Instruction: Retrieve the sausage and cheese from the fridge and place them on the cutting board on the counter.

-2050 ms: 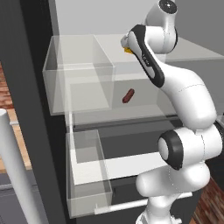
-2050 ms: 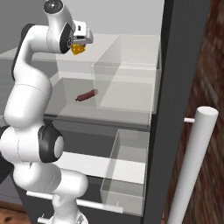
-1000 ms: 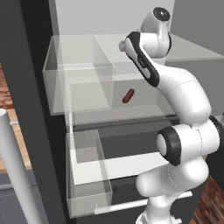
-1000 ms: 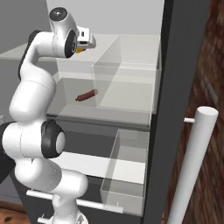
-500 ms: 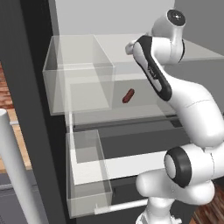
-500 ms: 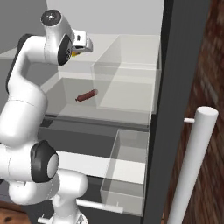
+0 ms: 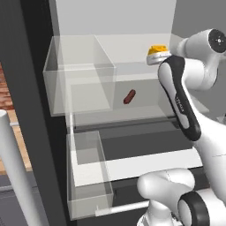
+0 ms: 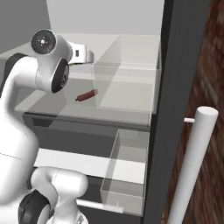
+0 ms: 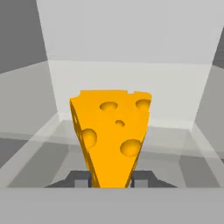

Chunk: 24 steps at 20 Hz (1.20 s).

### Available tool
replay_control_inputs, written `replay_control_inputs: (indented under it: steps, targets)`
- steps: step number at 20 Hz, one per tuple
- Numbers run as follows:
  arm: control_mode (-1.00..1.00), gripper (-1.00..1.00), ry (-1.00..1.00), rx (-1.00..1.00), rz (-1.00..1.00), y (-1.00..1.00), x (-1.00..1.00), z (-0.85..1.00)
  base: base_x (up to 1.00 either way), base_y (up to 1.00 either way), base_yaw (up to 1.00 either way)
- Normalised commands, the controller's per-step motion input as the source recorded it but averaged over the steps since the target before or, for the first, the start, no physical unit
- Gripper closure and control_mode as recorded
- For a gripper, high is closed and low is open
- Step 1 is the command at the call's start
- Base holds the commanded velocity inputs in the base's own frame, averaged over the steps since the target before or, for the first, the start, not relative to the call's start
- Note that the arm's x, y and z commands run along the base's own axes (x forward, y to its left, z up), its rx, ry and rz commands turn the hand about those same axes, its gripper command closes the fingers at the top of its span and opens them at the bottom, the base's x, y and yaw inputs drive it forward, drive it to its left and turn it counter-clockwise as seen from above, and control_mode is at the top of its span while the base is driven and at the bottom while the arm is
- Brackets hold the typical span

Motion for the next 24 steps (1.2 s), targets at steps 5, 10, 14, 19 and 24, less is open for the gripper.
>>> replay_control_inputs:
  steps: [5, 10, 14, 19, 24]
  targets:
    - [-1.00, 1.00, -0.03, 0.00, 0.04, -0.01, -1.00, 0.09, 0.00, 0.00, 0.00]
    - [-1.00, 1.00, 0.00, -0.02, 0.02, 0.00, -1.00, 0.05, 0.00, 0.00, 0.00]
    - [-1.00, 1.00, 0.01, -0.02, 0.00, 0.00, -1.00, 0.11, 0.00, 0.00, 0.00]
    - [-1.00, 1.00, 0.04, -0.01, 0.00, 0.00, -1.00, 0.16, 0.00, 0.00, 0.00]
    - [-1.00, 1.00, 0.17, 0.00, 0.00, 0.00, -0.92, 0.00, 0.00, 0.00, 0.00]
